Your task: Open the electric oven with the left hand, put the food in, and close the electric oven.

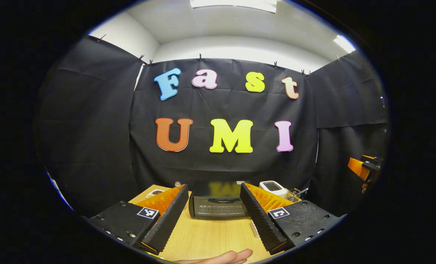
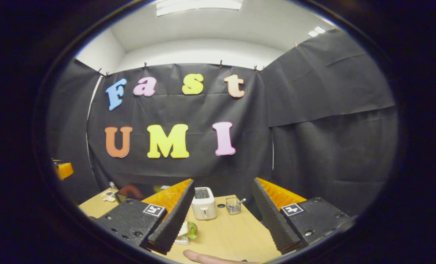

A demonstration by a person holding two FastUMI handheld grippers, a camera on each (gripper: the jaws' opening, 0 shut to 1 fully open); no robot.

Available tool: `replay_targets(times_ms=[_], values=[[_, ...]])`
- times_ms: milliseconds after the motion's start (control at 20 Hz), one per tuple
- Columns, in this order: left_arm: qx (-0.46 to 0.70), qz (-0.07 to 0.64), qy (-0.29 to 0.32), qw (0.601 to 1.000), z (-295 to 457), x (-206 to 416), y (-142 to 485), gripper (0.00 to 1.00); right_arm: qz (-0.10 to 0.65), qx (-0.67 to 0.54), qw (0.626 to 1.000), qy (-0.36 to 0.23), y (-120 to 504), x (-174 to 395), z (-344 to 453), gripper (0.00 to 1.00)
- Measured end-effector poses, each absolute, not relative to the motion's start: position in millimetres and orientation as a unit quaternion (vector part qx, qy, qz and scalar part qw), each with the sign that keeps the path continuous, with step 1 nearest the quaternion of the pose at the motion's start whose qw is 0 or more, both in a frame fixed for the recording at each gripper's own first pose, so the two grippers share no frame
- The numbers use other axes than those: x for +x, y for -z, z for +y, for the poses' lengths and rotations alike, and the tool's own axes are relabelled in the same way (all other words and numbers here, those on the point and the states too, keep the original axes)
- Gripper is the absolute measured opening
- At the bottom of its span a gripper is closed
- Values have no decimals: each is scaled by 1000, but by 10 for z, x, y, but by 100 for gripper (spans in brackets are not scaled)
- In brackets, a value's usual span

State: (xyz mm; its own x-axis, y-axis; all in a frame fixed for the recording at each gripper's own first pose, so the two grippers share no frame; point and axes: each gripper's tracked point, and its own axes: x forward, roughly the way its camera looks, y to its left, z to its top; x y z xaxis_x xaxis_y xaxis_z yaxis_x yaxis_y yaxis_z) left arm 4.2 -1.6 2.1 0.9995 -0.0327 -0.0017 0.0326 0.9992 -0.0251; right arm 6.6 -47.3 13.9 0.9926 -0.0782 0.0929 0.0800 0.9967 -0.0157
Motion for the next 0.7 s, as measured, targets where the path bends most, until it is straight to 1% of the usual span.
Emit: replay_targets(times_ms=[50, 100, 250, 300, 350, 450, 500, 550, 600, 700], values=[[-16, 1, 20, 1000, -41, 101, -12, 93, -51, -12, 998, 39, -162, 67, -482, 91], [-20, 4, 22, 1000, -48, 174, 10, 93, -56, -13, 998, 37, -177, 71, -482, 100], [-10, 0, 26, 1000, -99, 448, 49, 93, -67, -14, 997, 33, -201, 86, -509, 100], [-1, -1, 27, 1000, -129, 580, 73, 93, -73, -14, 997, 33, -221, 95, -536, 92], [7, -1, 28, 1000, -163, 708, 114, 93, -78, -13, 996, 33, -241, 108, -552, 100], [11, 10, 28, 999, -231, 1003, 244, 93, -79, -13, 996, 31, -227, 154, -578, 100], [14, 17, 30, 999, -273, 1151, 315, 93, -77, -16, 997, 29, -200, 175, -593, 91], [20, 26, 29, 999, -280, 1286, 406, 93, -75, -19, 997, 29, -193, 192, -621, 91], [26, 32, 25, 999, -271, 1430, 474, 93, -76, -22, 996, 28, -191, 205, -644, 100], [32, 41, 20, 998, -290, 1716, 632, 94, -80, -28, 996, 24, -206, 213, -673, 100]])
